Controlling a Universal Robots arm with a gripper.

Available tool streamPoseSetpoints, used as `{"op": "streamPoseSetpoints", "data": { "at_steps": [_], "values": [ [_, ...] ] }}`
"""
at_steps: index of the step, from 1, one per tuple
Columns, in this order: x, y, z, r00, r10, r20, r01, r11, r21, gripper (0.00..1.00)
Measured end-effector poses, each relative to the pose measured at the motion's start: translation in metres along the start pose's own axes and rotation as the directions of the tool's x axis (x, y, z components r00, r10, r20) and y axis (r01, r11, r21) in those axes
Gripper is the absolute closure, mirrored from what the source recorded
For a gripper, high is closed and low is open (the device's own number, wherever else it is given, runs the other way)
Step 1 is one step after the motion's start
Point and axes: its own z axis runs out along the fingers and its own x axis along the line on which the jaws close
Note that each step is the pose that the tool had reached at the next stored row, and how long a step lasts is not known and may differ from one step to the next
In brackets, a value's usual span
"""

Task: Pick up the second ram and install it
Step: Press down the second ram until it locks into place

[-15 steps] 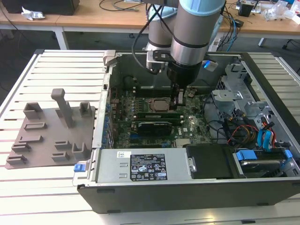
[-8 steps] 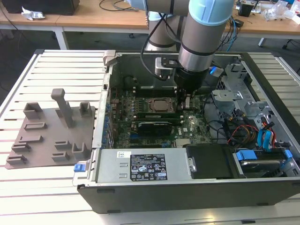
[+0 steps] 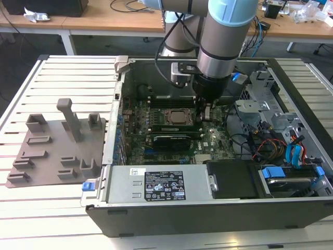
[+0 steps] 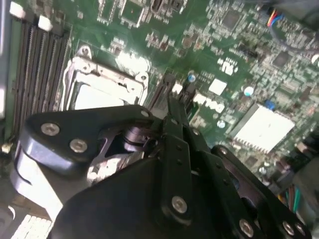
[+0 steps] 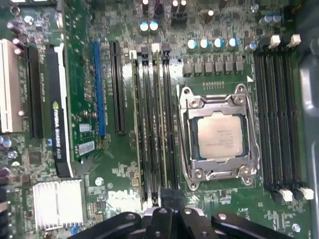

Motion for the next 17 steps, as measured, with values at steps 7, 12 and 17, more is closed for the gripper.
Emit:
{"op": "streamPoseSetpoints", "data": {
  "at_steps": [7,12,17],
  "values": [
    [0.0044,0.0539,0.0023,1.0,0.0,0.0003,0.0,1.0,0.0065,0.9],
    [0.0076,0.0918,0.007,1.0,0.0,0.0008,0.0,0.9999,0.0107,0.9],
    [0.0079,0.0933,0.0102,1.0,0.0,0.0003,0.0,0.9999,0.0103,0.9]
  ]
}}
